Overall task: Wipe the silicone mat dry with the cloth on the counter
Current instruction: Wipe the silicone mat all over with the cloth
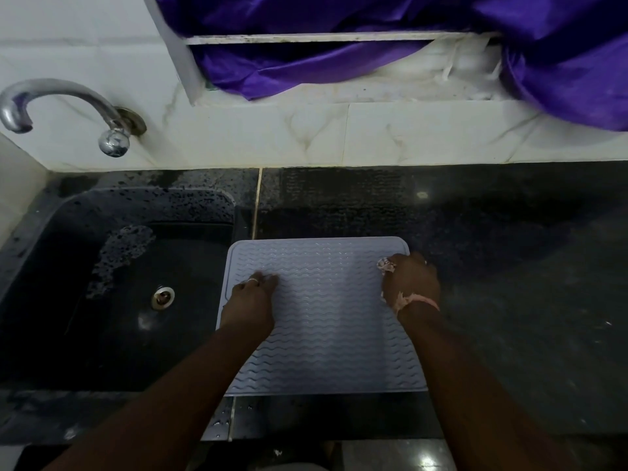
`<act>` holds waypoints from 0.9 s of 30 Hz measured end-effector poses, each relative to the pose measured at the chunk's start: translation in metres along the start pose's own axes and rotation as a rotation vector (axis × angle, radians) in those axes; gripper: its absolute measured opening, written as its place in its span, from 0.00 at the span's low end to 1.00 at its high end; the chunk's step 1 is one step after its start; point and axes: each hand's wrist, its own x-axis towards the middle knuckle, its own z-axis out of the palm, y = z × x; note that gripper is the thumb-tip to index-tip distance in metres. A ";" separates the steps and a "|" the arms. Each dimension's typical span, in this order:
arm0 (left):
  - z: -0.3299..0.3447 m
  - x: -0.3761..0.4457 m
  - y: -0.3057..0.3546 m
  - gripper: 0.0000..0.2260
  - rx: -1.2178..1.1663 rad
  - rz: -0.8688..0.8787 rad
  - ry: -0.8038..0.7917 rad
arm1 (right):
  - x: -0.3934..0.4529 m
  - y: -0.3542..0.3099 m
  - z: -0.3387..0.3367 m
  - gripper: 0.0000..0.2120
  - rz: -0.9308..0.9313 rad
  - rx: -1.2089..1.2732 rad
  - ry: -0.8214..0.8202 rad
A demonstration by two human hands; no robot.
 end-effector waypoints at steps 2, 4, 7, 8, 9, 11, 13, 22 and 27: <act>-0.001 0.000 0.000 0.38 0.009 0.003 0.009 | -0.001 -0.006 -0.001 0.11 -0.043 -0.050 -0.027; -0.001 -0.001 0.001 0.37 0.004 0.005 0.017 | -0.001 -0.014 -0.001 0.13 -0.088 -0.069 -0.060; -0.002 -0.002 0.000 0.37 0.005 0.008 0.017 | -0.001 -0.032 0.004 0.14 -0.167 -0.073 -0.098; -0.002 -0.002 0.000 0.37 0.009 0.011 0.019 | -0.002 -0.038 0.006 0.14 -0.190 -0.074 -0.110; -0.002 -0.002 -0.001 0.37 0.011 0.012 0.019 | -0.003 -0.044 0.008 0.14 -0.211 -0.074 -0.122; -0.002 -0.001 -0.002 0.37 0.009 0.013 0.024 | -0.004 -0.054 0.014 0.13 -0.258 -0.065 -0.133; 0.000 0.000 -0.002 0.37 0.001 0.017 0.033 | -0.005 -0.063 0.018 0.13 -0.297 -0.057 -0.132; 0.010 0.000 -0.016 0.38 -0.039 0.036 0.116 | -0.016 -0.108 0.041 0.12 -0.467 -0.094 -0.121; 0.019 -0.005 -0.025 0.43 -0.107 0.011 0.157 | -0.023 -0.139 0.050 0.12 -0.538 -0.081 -0.151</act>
